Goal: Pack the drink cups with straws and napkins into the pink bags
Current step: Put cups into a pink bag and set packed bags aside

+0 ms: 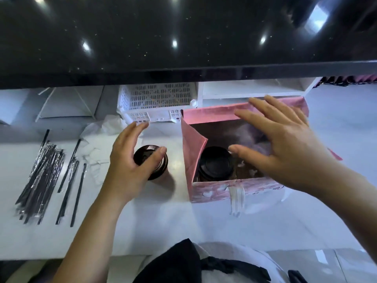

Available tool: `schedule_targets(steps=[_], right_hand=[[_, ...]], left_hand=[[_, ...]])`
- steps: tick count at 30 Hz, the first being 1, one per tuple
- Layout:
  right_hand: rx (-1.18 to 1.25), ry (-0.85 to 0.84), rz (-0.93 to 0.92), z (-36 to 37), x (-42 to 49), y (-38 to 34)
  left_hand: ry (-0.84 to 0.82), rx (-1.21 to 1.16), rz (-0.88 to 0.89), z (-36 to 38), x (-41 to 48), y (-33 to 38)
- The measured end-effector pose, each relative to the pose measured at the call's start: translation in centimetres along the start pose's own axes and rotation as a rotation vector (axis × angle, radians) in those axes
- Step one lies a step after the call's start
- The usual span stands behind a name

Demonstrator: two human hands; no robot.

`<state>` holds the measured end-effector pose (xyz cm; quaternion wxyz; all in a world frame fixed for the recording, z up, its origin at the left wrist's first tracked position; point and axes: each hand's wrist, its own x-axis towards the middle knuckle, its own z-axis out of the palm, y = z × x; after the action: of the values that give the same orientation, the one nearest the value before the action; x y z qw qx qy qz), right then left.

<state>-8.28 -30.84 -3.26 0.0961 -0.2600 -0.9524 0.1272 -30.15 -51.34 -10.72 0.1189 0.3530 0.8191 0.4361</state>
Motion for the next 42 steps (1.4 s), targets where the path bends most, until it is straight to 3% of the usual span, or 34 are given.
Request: schedule_targets(steps=[3, 10, 15, 17, 20, 25, 30, 37, 42], right_hand=[[-0.041, -0.070, 0.030, 0.9, -0.1, -0.1], [-0.032, -0.085, 0.017, 1.3, -0.2, -0.1], [-0.005, -0.092, 0.010, 0.9, -0.1, -0.1], [0.065, -0.102, 0.004, 0.1, -0.1, -0.4], [0.368, -0.101, 0.007, -2.3, 0.3, -1.3], [0.659, -0.005, -0.236, -5.7, 1.7, -3.8], [0.744, 0.048, -0.340, -8.4, 2.8, -5.9], [0.559, 0.152, -0.276, -9.6, 3.1, -5.6], [0.489, 0.050, -0.196, -11.0, 2.0, -3.2]], left_hand=[[0.012, -0.001, -0.115, 1.1, -2.1, -3.3], [0.053, -0.022, -0.078, 4.2, -3.0, -6.5], [0.191, -0.090, -0.034, 4.0, -2.1, -5.1], [0.231, -0.094, 0.020, 2.9, -1.6, -3.2], [0.246, -0.091, 0.163, -0.1, -0.5, 1.2], [0.185, -0.137, 0.365, -3.5, 0.7, 9.4], [0.052, -0.162, 0.466, -3.5, 0.9, 14.6], [-0.015, -0.177, 0.532, -0.8, 1.7, 17.2], [-0.146, -0.234, 0.503, 1.1, 2.2, 17.9]])
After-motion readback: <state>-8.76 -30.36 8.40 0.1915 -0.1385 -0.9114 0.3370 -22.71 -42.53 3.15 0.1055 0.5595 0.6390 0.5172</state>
